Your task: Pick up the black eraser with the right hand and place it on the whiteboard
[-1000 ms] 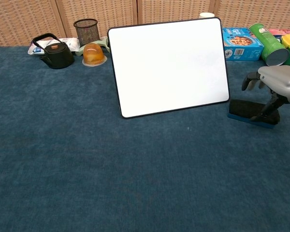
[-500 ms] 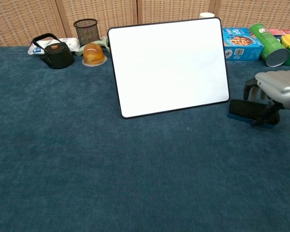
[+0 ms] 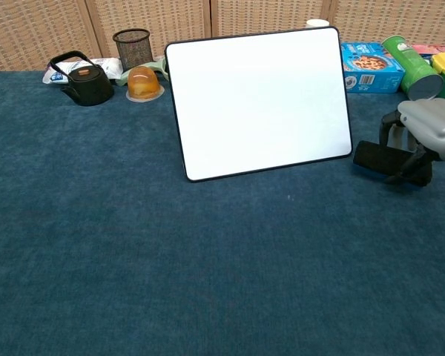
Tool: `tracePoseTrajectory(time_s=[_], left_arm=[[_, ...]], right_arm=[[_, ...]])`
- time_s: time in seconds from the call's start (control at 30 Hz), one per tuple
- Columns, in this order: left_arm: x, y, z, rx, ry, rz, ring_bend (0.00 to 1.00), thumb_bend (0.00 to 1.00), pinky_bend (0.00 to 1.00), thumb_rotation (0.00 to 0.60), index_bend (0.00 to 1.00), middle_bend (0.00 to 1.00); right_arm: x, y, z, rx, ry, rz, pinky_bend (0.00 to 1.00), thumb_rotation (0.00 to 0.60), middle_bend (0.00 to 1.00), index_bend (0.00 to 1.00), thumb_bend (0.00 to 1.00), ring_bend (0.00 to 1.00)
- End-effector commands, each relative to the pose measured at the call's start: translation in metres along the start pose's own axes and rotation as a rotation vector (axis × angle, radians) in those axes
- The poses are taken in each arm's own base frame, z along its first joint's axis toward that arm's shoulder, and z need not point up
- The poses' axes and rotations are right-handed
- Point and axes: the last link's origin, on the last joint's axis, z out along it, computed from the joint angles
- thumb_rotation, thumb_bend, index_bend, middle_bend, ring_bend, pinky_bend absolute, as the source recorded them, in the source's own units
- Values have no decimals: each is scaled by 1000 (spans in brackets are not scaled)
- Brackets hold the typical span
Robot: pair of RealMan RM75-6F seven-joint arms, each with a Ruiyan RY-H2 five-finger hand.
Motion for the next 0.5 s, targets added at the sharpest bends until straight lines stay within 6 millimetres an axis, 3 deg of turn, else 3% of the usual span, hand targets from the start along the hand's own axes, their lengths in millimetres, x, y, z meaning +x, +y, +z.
tracePoseTrajectory(time_s=[0.03,0.3,0.5], left_arm=[[-1,0,0,0,-2,2,0,70,103,600,0,0],[-2,2,0,-5,-8,6,0,69,103,600,0,0],[-2,2,0,-4,-9,5,0,70,103,600,0,0]], right_arm=[[18,-5,-6,38,86,72,646,600,560,535,171,527],[46,-30,-3,137,228,135,666,600,578,554,219,548],[56,-65,9,202,315,122,670,600,588,562,225,559]])
